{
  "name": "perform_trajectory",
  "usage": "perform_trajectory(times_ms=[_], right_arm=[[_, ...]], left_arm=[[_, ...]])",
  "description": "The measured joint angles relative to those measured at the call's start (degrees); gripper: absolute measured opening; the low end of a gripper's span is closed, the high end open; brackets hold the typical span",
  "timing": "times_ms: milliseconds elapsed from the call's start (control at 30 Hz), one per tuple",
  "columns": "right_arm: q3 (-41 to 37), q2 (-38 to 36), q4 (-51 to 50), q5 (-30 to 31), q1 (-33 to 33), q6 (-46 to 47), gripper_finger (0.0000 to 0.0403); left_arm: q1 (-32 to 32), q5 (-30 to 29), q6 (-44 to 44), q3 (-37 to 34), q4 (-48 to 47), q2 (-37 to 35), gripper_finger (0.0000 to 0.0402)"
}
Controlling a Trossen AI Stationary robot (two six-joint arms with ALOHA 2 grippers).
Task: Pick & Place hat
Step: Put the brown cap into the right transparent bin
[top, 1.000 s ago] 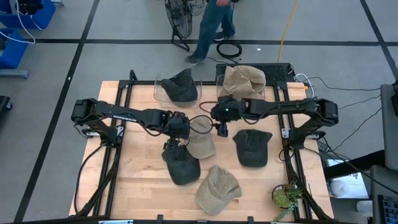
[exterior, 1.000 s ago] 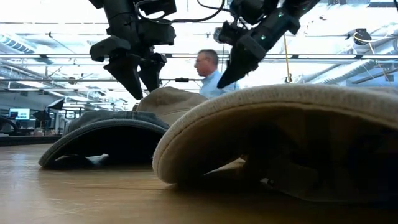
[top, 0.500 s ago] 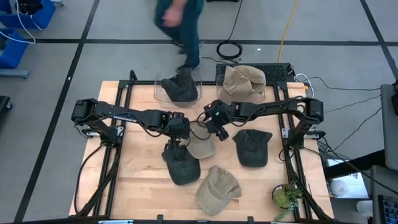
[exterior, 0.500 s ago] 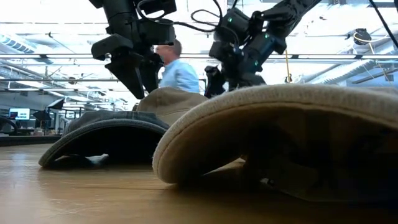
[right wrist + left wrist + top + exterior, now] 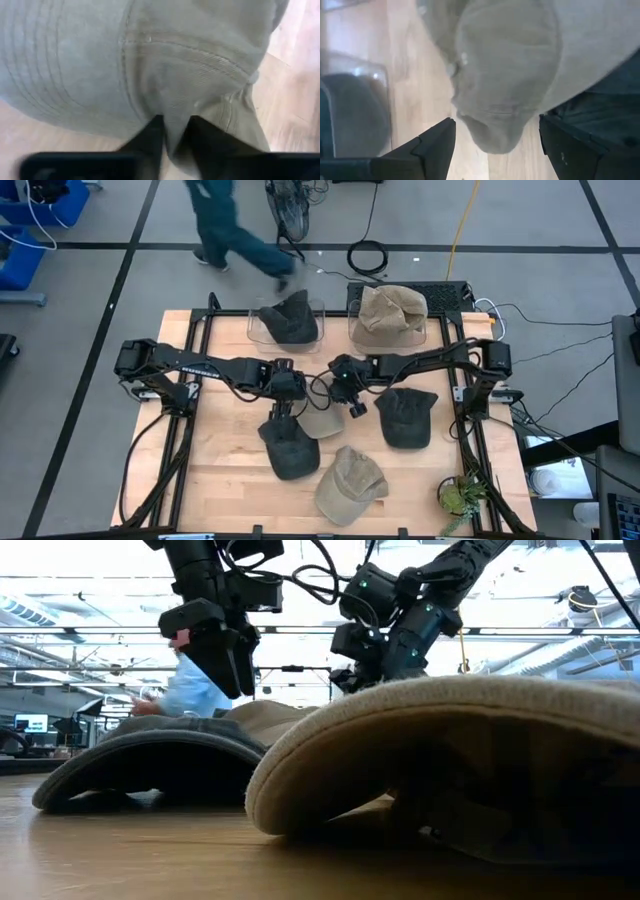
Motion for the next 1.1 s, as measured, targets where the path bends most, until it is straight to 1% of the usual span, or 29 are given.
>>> perform_trajectory(times_ms=[33, 67, 200, 267, 467, 533, 633, 733, 800, 967, 1100], right_arm=[[0.00, -0.40, -0.38, 0.58, 0.18, 0.63, 0.0025], [0.00, -0.85, -1.24, 1.80, 0.50, 1.28, 0.0014], [0.00, -2.91, -4.20, 10.19, 1.67, 6.01, 0.0006], [0.00, -4.46, -5.59, 12.80, 2.04, 7.84, 0.0003], [-0.02, -9.59, -6.32, 13.83, 2.68, 16.46, 0.0001], [-0.02, -11.50, -6.52, 16.22, 3.18, 17.73, 0.0001], [-0.02, -14.63, -6.73, 21.46, 4.21, 17.94, 0.0001], [-0.02, -17.85, -6.89, 26.51, 4.71, 18.33, 0.0001], [-0.03, -19.90, -6.85, 30.49, 4.70, 18.82, 0.0001], [-0.04, -24.56, -6.51, 44.32, 3.77, 17.32, 0.0001], [-0.03, -27.15, -6.43, 53.22, 1.17, 15.49, 0.0000]], left_arm=[[-0.01, -0.68, -1.69, 0.00, -0.02, 0.00, 0.0278], [-0.01, -1.33, -3.51, 0.00, -0.04, 0.00, 0.0276], [-0.01, -2.04, -10.07, 0.00, -0.28, -1.20, 0.0266], [-0.03, -3.32, -13.14, 0.00, -0.17, -2.36, 0.0258], [0.00, -7.20, -19.72, -0.02, -0.22, -9.31, 0.0228], [0.01, -8.28, -21.62, 0.00, 0.04, -12.36, 0.0218], [0.01, -9.13, -23.80, 0.00, -0.03, -17.13, 0.0205], [0.01, -12.03, -26.52, 0.00, -0.14, -21.38, 0.0194], [0.01, -12.90, -27.55, 0.00, -0.20, -23.59, 0.0188], [0.12, -13.82, -30.47, 0.00, -1.49, -25.78, 0.0190], [0.12, -13.84, -32.08, 0.02, -3.74, -25.79, 0.0195]])
